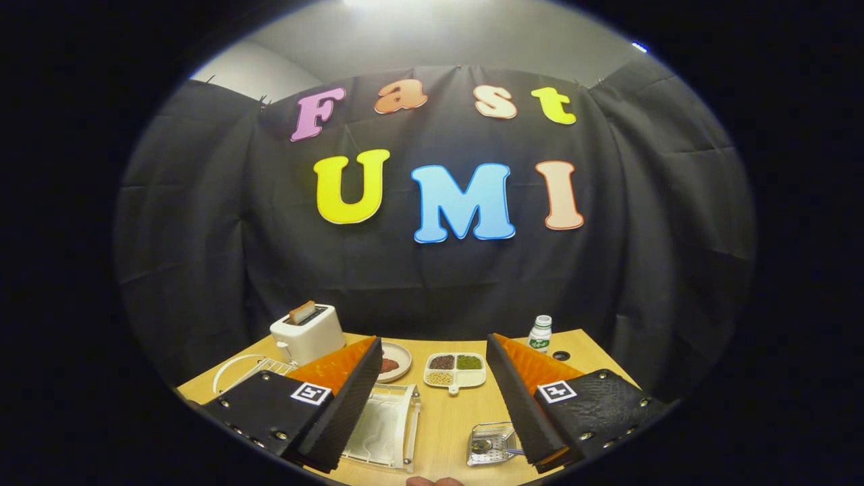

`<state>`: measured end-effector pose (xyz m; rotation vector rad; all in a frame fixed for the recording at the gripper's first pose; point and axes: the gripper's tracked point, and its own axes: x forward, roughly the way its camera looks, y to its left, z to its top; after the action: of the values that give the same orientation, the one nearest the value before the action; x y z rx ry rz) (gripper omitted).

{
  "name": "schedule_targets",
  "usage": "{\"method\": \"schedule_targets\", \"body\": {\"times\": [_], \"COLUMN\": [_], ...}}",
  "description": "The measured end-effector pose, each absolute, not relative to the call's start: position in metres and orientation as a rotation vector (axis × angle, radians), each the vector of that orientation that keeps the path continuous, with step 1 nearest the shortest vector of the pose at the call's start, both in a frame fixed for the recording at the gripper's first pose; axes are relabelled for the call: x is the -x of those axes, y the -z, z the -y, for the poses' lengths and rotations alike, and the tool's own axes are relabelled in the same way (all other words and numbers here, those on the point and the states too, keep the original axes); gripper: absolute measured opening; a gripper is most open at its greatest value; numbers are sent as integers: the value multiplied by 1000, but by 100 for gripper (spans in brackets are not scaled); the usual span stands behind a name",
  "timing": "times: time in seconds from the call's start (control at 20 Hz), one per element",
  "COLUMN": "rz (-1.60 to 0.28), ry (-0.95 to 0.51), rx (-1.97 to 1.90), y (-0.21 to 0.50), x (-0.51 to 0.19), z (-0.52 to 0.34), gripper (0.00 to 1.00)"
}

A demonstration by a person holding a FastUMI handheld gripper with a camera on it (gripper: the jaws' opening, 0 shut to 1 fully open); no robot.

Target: Take the plate from the dish rack, then take the spoon from the basket and place it into the plate.

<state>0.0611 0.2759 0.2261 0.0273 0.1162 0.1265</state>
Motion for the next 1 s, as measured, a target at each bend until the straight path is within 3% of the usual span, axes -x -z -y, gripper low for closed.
{"method": "schedule_targets", "body": {"times": [0.55, 1.0], "rz": [-604, -929], "ry": [-227, -128], "rx": [-104, -130], "y": [-160, -103], "x": [-85, -99], "z": [-347, -356], "gripper": [96, 97]}}
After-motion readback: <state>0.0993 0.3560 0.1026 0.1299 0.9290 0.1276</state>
